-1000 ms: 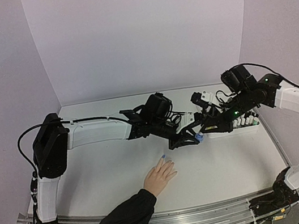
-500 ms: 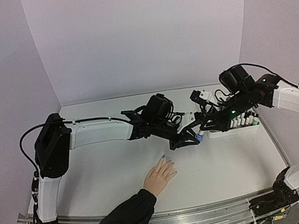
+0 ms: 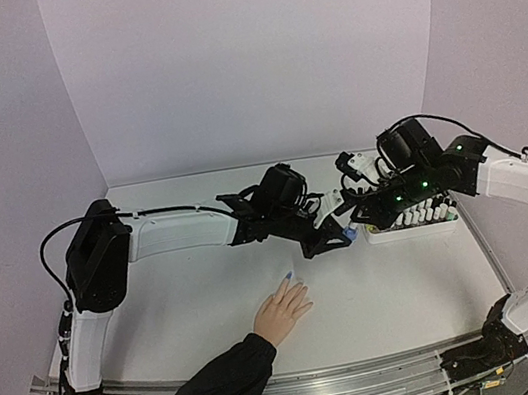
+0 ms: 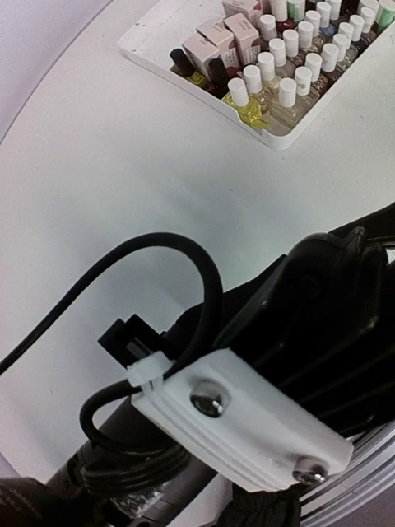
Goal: Paint the nails
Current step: Screw the nail polish bottle cap onto the nail polish bottle.
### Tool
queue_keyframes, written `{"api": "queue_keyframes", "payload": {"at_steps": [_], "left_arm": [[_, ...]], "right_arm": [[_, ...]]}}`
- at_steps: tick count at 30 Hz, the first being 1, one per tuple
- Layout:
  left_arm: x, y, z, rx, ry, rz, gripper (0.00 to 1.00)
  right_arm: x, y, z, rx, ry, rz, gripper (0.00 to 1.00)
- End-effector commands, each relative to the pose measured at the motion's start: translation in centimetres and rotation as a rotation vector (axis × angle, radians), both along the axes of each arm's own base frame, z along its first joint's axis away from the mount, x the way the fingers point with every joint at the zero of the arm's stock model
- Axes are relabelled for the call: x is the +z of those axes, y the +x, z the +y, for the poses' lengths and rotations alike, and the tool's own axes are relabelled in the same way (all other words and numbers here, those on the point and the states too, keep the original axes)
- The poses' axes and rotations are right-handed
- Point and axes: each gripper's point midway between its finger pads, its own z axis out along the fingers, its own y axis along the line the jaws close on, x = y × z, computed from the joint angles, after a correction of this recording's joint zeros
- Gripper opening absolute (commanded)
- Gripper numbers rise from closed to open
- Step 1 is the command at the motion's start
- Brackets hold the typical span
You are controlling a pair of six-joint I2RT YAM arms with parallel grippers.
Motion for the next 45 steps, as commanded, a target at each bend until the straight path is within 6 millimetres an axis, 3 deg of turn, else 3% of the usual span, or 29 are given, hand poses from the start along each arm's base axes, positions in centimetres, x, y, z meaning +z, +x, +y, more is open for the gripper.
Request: {"api": "queue_keyframes", "payload": {"at_steps": [1,5,14,17,27,34,41,45], "left_arm": [[5.1,1.2,-2.3,0.017,-0.141,-0.110,0.00],[4.7,1.2,-2.2,0.012,-0.130,-0.112,0.00],[2.9,0.6,-0.6,-0.006,-0.084,-0.081,0.00],[2.7,0.4,-0.3,-0.012,-0.079,-0.074,0.00],[3.6,-0.3,-0.3,-0.056,-0.102,-0.076,0.00],[4.2,-0.8,-0.2,-0.088,-0.119,-0.065,0.00],[4.1,-1.7,0.1,-0.129,-0.113,-0.060,0.00],[4.4,-2.3,0.3,-0.159,-0.120,-0.059,0.00]], "right_arm": [[-0.2,0.6,1.6,-0.100,0.069,0.066,0.00],[0.4,0.9,2.2,-0.108,0.093,0.075,0.07],[3.7,0.6,2.9,-0.052,0.153,0.023,0.47],[4.2,0.4,2.9,-0.034,0.159,0.010,0.54],[3.5,-0.5,0.8,-0.044,0.086,-0.016,0.80],[2.2,-3.9,0.3,0.134,0.016,0.063,0.94],[3.9,-5.3,-0.1,0.240,0.033,-0.012,0.93],[3.7,-5.0,-1.0,0.235,-0.011,-0.057,0.81]]}}
